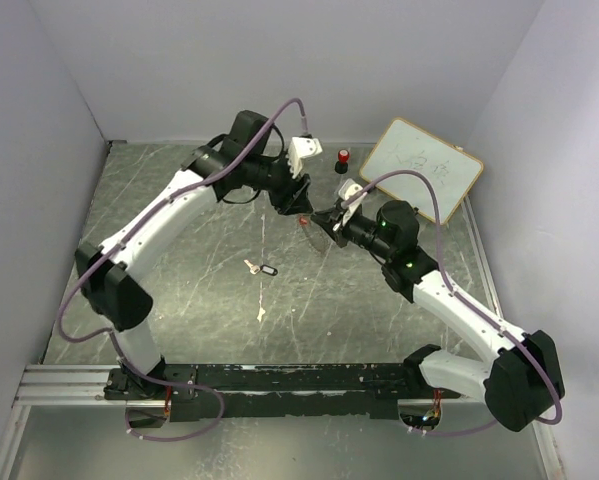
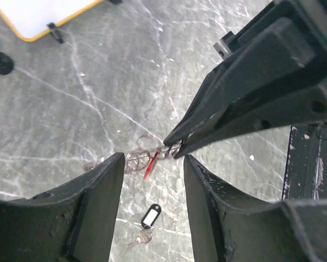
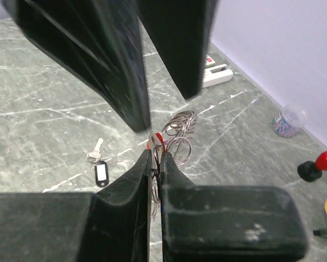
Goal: Put the keys on the keyring
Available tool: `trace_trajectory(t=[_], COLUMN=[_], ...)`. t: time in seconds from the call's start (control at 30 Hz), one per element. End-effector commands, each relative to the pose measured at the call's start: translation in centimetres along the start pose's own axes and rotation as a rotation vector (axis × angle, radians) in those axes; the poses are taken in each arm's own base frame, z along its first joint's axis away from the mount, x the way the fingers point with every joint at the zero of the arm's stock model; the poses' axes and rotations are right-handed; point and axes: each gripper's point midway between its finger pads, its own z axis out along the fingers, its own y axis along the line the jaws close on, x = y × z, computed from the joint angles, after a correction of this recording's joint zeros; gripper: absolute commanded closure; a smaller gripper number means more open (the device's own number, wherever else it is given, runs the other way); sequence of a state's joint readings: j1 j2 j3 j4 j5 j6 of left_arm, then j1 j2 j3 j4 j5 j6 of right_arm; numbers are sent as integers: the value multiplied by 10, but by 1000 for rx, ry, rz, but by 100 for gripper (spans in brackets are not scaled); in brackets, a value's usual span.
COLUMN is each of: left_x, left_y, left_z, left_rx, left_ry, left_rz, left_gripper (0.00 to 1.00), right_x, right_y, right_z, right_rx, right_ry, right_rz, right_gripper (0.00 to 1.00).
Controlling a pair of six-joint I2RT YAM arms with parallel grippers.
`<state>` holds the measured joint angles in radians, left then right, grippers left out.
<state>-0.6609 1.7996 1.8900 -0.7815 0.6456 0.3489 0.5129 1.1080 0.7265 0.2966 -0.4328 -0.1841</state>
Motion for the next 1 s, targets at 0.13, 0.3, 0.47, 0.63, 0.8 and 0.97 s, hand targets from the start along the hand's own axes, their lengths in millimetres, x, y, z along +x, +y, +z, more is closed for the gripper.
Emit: trace_trajectory(t=[0.13, 0.3, 0.47, 0.63, 0.8, 0.97], left_x=[-70, -64, -33, -22, -18, -19], left_y=[20, -24, -38, -30, -24, -29], left_z=[-99, -132, -117, -92, -75, -62], left_rx=[-443, -437, -376, -336, -306, -227], left_ry=[-407, -727, -823, -831, -876, -908], left_rz=[53, 120, 106, 96, 132, 173], left_gripper=[37, 29, 28, 26, 26, 25], right_x=[-27, -41, -57, -70, -80, -86], right_y=[-26, -32, -31, -25, -20, -18], right_z=[-13, -20, -24, -26, -30, -32], right_rx=[100, 98, 47, 12, -10, -21], right_ry=[-89, -141, -191, -217, -246, -257], right_rz=[21, 63, 97, 111, 120, 121], right_gripper=[100, 100, 100, 100, 100, 100])
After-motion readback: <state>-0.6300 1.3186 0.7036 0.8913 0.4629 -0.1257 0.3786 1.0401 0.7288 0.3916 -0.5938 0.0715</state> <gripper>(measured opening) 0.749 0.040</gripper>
